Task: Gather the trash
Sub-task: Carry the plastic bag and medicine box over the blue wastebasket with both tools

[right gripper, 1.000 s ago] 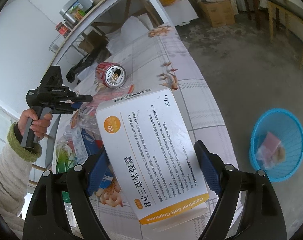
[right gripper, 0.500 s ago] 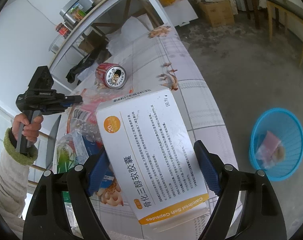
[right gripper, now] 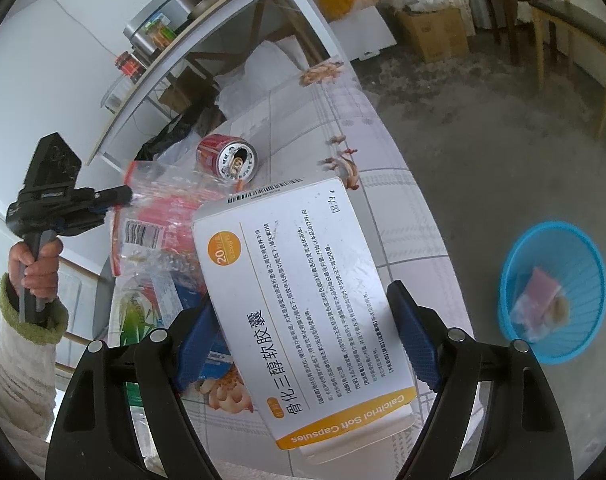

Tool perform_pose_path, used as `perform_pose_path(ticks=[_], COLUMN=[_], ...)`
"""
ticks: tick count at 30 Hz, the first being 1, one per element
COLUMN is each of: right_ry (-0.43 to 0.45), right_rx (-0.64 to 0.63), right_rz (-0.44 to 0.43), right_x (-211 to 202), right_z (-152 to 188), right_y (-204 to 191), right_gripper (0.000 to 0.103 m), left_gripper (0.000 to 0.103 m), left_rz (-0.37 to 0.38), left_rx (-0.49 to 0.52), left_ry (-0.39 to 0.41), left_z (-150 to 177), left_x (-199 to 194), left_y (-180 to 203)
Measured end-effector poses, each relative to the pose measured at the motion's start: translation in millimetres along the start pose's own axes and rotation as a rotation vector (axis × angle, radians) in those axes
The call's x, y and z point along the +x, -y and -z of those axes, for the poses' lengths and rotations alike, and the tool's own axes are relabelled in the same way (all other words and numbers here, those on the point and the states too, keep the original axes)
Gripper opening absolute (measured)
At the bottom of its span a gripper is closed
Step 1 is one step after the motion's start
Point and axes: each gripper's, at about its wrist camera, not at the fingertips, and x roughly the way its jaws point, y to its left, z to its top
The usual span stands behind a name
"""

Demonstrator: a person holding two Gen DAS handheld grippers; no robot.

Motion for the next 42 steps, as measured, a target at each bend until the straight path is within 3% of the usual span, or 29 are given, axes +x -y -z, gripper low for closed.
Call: perform_pose_path(ticks=[16, 24, 32, 37, 42], right_ry=[0.059, 0.182, 0.318, 0.338, 0.303], right_rx=[0.004, 0.093, 0.364, 0.544, 0.679], right_rz=[-0.013, 0.017, 0.127, 0.159, 0.170], right_x=[-22.7, -70.3, -135.7, -149.7, -139.2], right_z=[1.5, 6.4, 39.9, 76.8, 107.5], right_y=[-1.9, 30.8, 118.7, 175.9, 223.5], right_gripper=[0.076, 0.076, 0.076, 0.076, 0.076], left_gripper=[0.004, 0.004, 0.004, 0.004, 0.004], left_rz=[0.068, 0.108, 0.128, 0.069, -0.013], left_rx=[0.116, 0.197, 0.320, 0.390, 0.430], left_ry=[0.064, 0.071, -0.001, -0.087, -0.192], left_z=[18.1, 18.1, 11.1, 13.7, 24.4], left_x=[-29.1, -16.4, 66.1, 147.9, 244.9], left_y=[60.9, 112.8, 201.7, 251.3, 285.1])
